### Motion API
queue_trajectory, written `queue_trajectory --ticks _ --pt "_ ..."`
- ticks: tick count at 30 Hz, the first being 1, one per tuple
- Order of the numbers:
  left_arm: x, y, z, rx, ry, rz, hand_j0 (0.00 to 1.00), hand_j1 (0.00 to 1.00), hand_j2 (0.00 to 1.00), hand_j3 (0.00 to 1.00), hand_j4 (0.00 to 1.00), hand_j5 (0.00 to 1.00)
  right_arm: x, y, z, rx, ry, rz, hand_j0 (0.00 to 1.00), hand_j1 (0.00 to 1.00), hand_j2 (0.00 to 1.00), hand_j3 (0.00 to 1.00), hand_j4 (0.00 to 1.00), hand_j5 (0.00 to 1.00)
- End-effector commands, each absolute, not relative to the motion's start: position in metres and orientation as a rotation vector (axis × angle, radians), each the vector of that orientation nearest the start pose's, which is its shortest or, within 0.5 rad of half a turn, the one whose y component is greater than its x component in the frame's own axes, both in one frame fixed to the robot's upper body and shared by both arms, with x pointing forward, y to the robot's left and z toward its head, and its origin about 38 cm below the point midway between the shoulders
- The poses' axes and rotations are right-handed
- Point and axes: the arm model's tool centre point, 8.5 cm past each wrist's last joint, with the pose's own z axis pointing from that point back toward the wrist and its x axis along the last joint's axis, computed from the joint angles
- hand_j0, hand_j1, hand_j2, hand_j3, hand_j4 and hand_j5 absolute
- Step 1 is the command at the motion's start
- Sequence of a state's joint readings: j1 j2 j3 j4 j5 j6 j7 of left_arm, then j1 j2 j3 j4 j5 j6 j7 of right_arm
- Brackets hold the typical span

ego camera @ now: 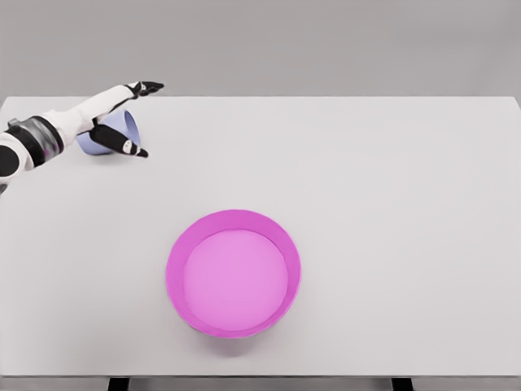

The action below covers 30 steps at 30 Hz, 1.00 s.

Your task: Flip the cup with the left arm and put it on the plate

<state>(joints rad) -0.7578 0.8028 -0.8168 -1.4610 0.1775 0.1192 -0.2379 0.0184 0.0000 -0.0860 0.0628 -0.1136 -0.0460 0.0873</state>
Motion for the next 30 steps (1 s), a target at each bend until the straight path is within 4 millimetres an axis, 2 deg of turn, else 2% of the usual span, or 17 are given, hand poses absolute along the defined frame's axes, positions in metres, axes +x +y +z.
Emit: queue_trajectory --ticks 1,6,13,19,22,30 --pt "0.483 0.310 0.211 0.317 -1.307 -1.135 1.00 1.00 1.00 1.00 1.00 1.00 -0.028 -0.263 -0.260 -0.007 0.018 -0.202 1.00 1.00 1.00 1.00 1.00 1.00" --pt "0.498 0.323 0.209 0.359 -1.260 -1.071 1.00 1.00 1.00 1.00 1.00 1.00 -0.028 -0.263 -0.260 -0.007 0.018 -0.202 1.00 1.00 1.00 1.00 1.00 1.00" --pt "0.519 0.337 0.189 0.394 -1.165 -0.984 1.00 1.00 1.00 1.00 1.00 1.00 -0.028 -0.263 -0.260 -0.007 0.018 -0.202 1.00 1.00 1.00 1.00 1.00 1.00" --pt "0.519 0.334 0.183 0.401 -1.137 -1.017 1.00 1.00 1.00 1.00 1.00 1.00 -0.028 -0.263 -0.260 -0.007 0.018 -0.202 1.00 1.00 1.00 1.00 1.00 1.00" --pt "0.520 0.340 0.178 0.414 -1.114 -1.013 1.00 1.00 1.00 1.00 1.00 1.00 -0.028 -0.263 -0.260 -0.007 0.018 -0.202 1.00 1.00 1.00 1.00 1.00 1.00" --pt "0.533 0.345 0.174 0.464 -1.083 -0.995 1.00 1.00 1.00 1.00 1.00 1.00 -0.028 -0.263 -0.260 -0.007 0.018 -0.202 1.00 1.00 1.00 1.00 1.00 1.00"
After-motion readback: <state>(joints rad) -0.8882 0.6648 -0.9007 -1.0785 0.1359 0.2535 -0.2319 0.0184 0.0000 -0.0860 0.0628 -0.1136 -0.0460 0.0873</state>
